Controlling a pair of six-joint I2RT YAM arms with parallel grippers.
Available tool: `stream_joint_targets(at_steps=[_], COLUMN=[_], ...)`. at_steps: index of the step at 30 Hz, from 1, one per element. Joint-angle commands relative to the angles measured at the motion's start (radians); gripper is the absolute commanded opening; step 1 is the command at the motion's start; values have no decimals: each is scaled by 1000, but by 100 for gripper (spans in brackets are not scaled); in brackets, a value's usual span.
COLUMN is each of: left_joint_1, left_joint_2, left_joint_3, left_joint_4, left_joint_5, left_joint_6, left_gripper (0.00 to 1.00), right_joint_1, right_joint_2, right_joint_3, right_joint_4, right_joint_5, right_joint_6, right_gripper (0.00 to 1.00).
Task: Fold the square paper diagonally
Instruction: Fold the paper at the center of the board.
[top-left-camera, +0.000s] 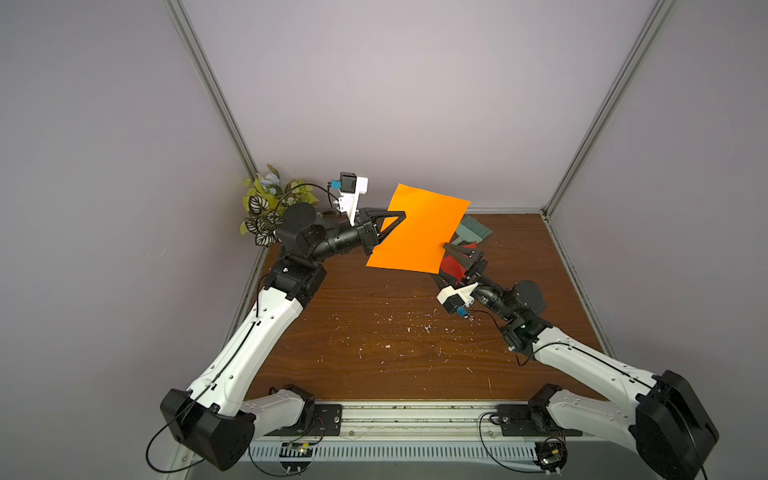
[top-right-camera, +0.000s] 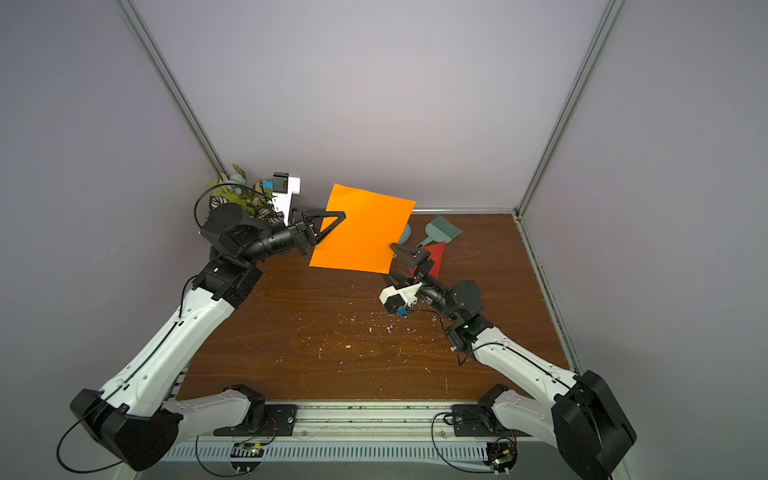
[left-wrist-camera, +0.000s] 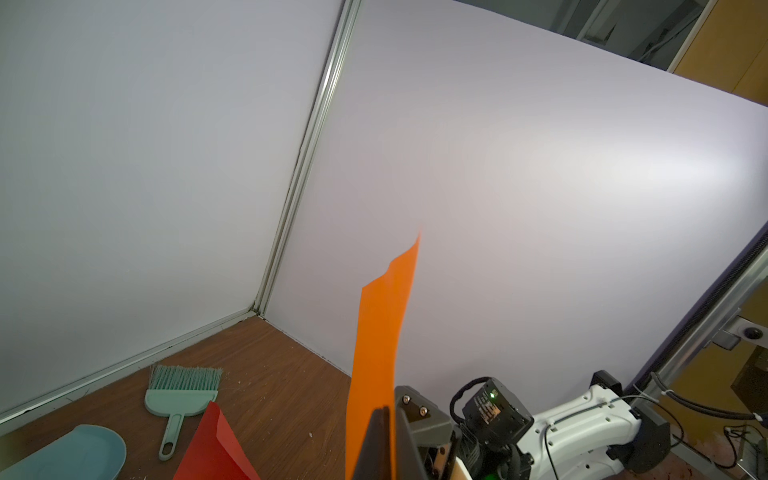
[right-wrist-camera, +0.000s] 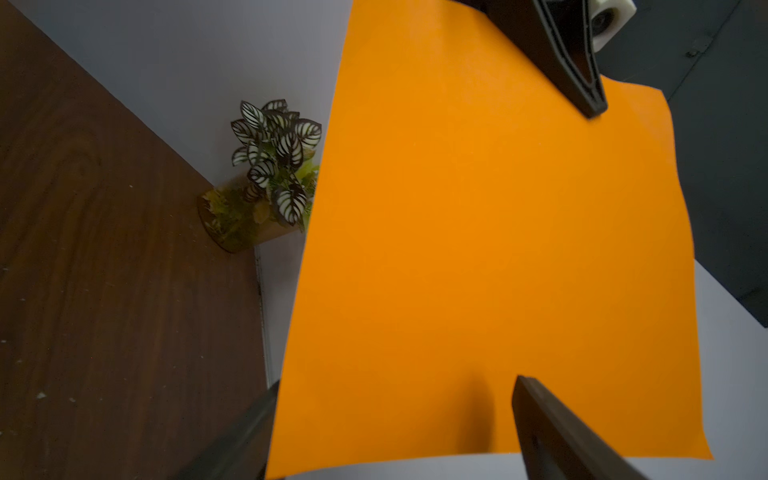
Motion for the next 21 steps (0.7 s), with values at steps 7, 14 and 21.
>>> stream_joint_targets(at_steps=[7, 14, 21], left_joint_1=[5, 6, 5], left_joint_2=[-9, 7, 36], left_joint_3=[40, 55, 66], left_joint_4=[7, -102, -199], left_joint_5=[33, -6, -44], left_joint_6=[-43, 50, 172], left_gripper=[1, 1, 0], right_joint_1=[4, 4, 9], right_joint_2=[17, -27, -63], right_joint_3=[46, 110, 178], right_joint_4=[134, -124, -475], right_joint_5=[45, -36, -92], right_joint_6=[-42, -57, -89], right_gripper=[86, 62, 34])
